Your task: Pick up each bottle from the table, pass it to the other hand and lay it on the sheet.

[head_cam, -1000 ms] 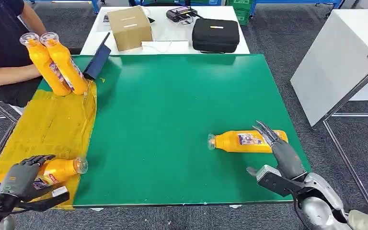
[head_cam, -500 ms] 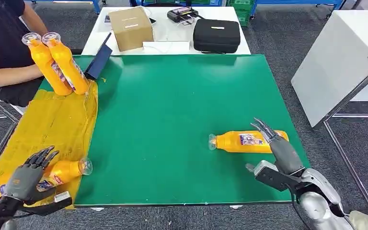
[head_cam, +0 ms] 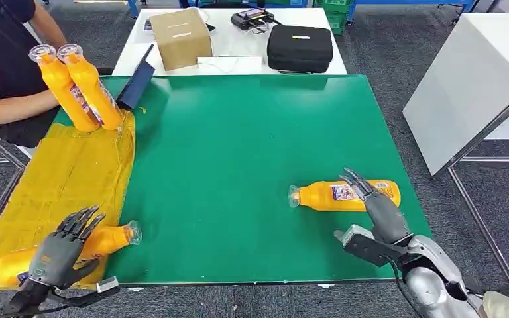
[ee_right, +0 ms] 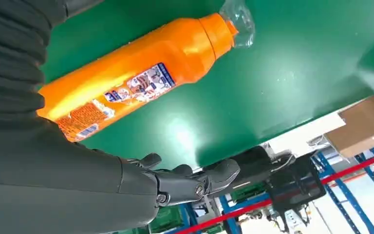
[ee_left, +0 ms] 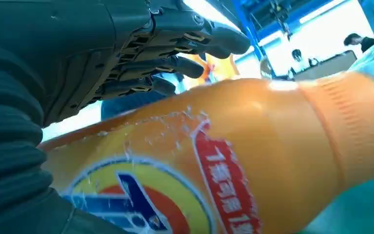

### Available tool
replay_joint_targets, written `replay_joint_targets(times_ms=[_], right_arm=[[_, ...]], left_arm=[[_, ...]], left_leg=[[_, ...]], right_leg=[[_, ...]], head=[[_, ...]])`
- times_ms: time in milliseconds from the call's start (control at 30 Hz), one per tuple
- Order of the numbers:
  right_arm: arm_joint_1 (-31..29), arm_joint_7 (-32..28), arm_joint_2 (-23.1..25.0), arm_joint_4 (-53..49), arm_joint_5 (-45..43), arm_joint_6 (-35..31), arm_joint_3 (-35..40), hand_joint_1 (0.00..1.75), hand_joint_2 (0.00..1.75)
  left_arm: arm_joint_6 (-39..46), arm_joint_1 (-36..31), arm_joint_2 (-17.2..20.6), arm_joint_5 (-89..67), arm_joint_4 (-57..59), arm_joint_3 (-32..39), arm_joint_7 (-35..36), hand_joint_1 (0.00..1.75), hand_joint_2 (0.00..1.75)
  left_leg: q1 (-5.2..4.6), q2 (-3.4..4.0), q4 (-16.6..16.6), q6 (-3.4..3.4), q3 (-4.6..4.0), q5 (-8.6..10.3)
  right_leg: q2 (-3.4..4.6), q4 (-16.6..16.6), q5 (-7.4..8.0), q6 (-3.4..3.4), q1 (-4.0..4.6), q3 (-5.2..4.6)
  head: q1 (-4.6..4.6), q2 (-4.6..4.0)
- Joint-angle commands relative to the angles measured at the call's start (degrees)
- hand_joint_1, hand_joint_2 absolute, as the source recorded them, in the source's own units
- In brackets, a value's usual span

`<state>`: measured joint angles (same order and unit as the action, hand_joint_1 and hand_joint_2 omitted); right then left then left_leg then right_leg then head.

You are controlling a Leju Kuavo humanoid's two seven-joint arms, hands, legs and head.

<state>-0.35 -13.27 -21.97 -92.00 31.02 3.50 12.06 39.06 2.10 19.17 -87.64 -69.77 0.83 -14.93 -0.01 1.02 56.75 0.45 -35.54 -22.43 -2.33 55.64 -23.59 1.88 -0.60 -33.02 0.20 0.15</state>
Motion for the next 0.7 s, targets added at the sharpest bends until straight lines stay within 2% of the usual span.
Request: replay_joint_targets(times_ms=[33,267,433,467,533,567,600,667,700], right_arm=[[-0.22,0.25,0.79,3.14,-0.02,-0.32,2.05,0.0,1.75],[0.73,0.31,0.79,2.88,0.14,-0.49,2.03,0.0,1.75],[1.6,0.34,0.79,2.13,0.38,-0.7,2.25,0.0,1.75],[1.72,0.41,0.83,1.99,0.53,-0.8,2.43,0.0,1.75],[1.19,0.51,0.85,2.33,0.7,-0.81,3.09,0.0,1.75],[-0.02,0.54,0.76,3.24,0.75,-0.69,4.03,0.0,1.75],[-1.11,0.57,0.73,3.9,0.74,-0.62,4.86,0.0,1.75],[-3.08,0.68,1.44,5.2,0.78,-0.38,5.67,0.0,1.75],[-4.59,0.67,1.71,6.77,0.79,-0.2,6.93,0.0,1.75]], left_arm=[[0.93,-2.07,-3.5,-1.43,2.63,0.56,1.0,0.0,1.75],[0.94,-2.23,-3.6,-2.36,2.89,0.63,1.88,0.0,1.75],[0.94,-2.72,-0.6,-2.36,2.72,-2.82,8.15,0.0,1.75],[0.94,-3.69,0.87,-2.36,3.56,-5.38,11.42,0.0,1.75],[0.94,-7.13,8.09,-2.36,5.06,-17.28,26.11,0.0,1.75],[0.94,-13.75,15.91,-2.36,8.07,-33.3,41.4,0.0,1.75],[0.94,-22.19,18.6,-2.36,13.37,-49.49,54.93,0.0,1.75],[0.94,-25.14,17.73,-2.36,17.11,-47.51,54.93,0.0,1.75],[0.94,-29.76,18.08,-2.36,22.17,-46.54,54.93,0.0,0.0]], left_leg=[[0.02,-0.08,-0.07,-0.03,0.17,-0.05],[0.03,-0.1,-0.05,-0.04,0.15,-0.06],[0.06,-0.14,-0.01,-0.06,0.18,-0.11],[0.06,-0.12,-0.02,-0.06,0.13,-0.08],[0.07,-0.16,-0.02,-0.07,0.12,-0.07],[0.08,-0.22,0.03,-0.06,-0.01,-0.01],[0.08,-0.3,0.02,-0.07,0.01,0.0],[0.16,-0.78,0.06,-0.07,-0.15,0.17],[0.22,-0.85,0.06,-0.11,-0.04,0.17]], right_leg=[[0.1,-0.09,-0.05,-0.03,0.0,0.21],[0.09,-0.08,-0.08,-0.03,0.01,0.19],[0.13,-0.05,-0.13,-0.06,0.03,0.23],[0.1,-0.05,-0.1,-0.06,0.03,0.17],[0.06,-0.04,-0.11,-0.07,0.04,0.16],[-0.07,0.01,-0.08,-0.06,0.06,0.05],[-0.1,0.02,-0.1,-0.07,0.06,0.08],[-0.59,0.06,-0.1,-0.09,0.1,-0.03],[-0.56,0.07,-0.13,-0.13,0.12,-0.03]], head=[[0.0,0.0],[0.0,0.0],[0.0,0.0],[0.0,0.0],[0.0,0.0],[0.0,0.0],[0.0,0.0],[0.04,0.0],[0.04,0.0]])
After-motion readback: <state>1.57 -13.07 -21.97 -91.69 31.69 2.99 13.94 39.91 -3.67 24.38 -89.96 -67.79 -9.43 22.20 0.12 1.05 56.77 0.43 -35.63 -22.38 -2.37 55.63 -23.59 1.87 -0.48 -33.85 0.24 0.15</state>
